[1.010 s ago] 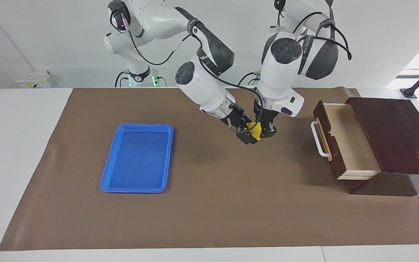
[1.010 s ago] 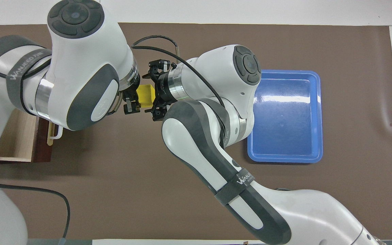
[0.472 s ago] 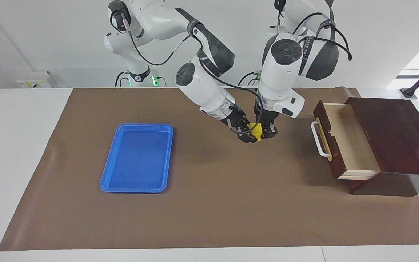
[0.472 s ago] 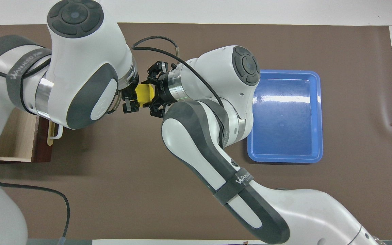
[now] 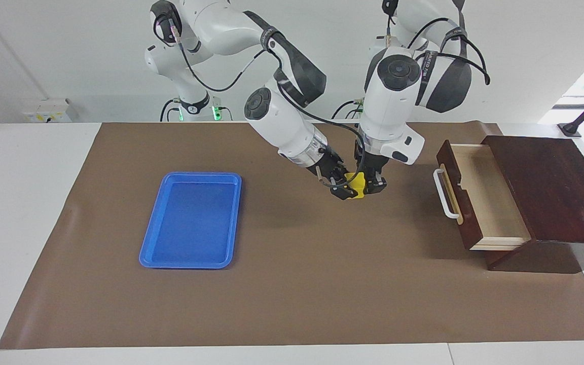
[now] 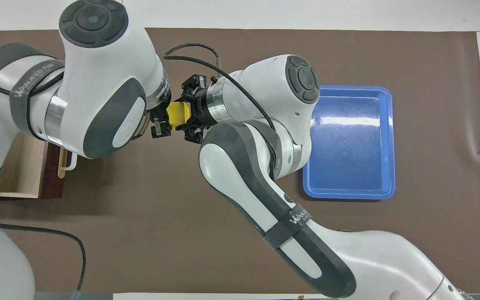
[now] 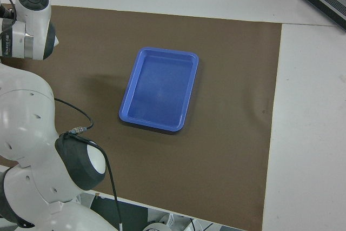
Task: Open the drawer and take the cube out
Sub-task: 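Carry the cube with the right gripper while the left gripper withdraws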
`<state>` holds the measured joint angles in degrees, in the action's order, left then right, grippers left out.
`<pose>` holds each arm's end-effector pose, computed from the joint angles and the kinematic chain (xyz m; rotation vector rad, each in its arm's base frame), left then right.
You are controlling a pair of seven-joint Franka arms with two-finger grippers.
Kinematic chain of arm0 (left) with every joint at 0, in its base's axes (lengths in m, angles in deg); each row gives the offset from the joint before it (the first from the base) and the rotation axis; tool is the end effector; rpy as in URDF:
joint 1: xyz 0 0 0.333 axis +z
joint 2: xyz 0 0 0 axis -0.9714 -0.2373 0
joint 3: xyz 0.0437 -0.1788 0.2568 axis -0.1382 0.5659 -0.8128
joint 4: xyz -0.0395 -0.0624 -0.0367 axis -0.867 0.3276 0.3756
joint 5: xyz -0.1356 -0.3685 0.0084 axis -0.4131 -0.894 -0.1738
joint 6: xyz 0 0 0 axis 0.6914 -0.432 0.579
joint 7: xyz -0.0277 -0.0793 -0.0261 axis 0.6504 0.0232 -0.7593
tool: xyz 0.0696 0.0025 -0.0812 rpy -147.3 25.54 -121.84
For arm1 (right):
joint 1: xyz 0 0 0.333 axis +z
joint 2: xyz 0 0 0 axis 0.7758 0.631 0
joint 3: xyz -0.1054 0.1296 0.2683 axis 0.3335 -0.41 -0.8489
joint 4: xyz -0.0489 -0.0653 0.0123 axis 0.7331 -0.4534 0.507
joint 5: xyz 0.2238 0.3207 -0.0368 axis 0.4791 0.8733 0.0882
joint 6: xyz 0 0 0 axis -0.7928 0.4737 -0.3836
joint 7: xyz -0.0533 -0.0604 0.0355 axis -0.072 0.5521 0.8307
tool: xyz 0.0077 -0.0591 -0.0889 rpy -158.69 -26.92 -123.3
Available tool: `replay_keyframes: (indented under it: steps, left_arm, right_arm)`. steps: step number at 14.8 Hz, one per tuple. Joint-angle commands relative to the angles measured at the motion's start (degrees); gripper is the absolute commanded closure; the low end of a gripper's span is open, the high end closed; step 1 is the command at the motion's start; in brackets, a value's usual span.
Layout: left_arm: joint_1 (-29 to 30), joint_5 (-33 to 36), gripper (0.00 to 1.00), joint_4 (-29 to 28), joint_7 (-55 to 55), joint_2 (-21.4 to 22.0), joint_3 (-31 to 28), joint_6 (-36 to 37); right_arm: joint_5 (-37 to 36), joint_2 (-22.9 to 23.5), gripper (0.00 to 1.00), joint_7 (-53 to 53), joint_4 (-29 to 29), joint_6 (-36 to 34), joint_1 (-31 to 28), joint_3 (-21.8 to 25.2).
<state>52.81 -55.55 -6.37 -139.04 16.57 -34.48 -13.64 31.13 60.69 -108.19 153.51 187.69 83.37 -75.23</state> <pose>0.5790 -0.3058 0.5259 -2.0762 -2.2875 -0.0093 0.6032 0.4246 0.4667 -1.8452 1.7232 0.5649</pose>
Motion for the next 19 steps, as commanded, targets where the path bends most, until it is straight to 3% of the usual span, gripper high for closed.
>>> replay_keyframes:
  steps: [1,2,3,5,6,13,16,19]
  left_arm:
    - [-0.53,-0.86,1.0,-0.12,-0.63,0.34,-0.47,1.24]
    - [-0.44,-0.86,1.0,-0.12,-0.45,0.34,-0.47,1.24]
    - [-0.36,-0.86,0.93,-0.03,-0.45,0.34,-0.47,1.24]
    - [-0.18,-0.95,0.15,-0.03,-0.27,0.95,-0.47,1.06]
    - [-0.09,-0.95,0.0,-0.03,-0.19,1.3,-0.38,1.06]
    - [1.75,-1.13,0.0,-0.82,3.06,5.25,-0.56,1.06]
    - [3.77,-1.13,0.0,-2.23,8.93,6.05,-0.56,1.06]
    - [7.54,-1.21,0.0,-5.9,22.01,7.63,-0.56,-0.42]
  right_arm:
    - [-1.11,0.39,1.0,-0.32,-1.06,1.26,-0.85,-0.11]
    - [-0.94,0.31,1.0,-0.32,-1.06,1.17,-0.85,-0.11]
    - [-0.94,0.31,1.0,-0.32,-1.06,1.17,-0.85,-0.02]
    - [-0.76,0.31,1.0,-0.32,-1.06,1.17,-0.85,0.07]
    - [-0.76,0.31,1.0,-0.32,-1.06,1.17,-0.85,0.07]
    - [-0.41,0.13,1.0,-0.32,-1.14,-0.22,-3.04,0.15]
    - [0.81,-1.18,1.0,-0.23,-1.85,-5.05,-9.79,-0.28]
    - [3.71,-2.33,1.0,3.62,-1.85,-10.85,-17.79,-0.29]
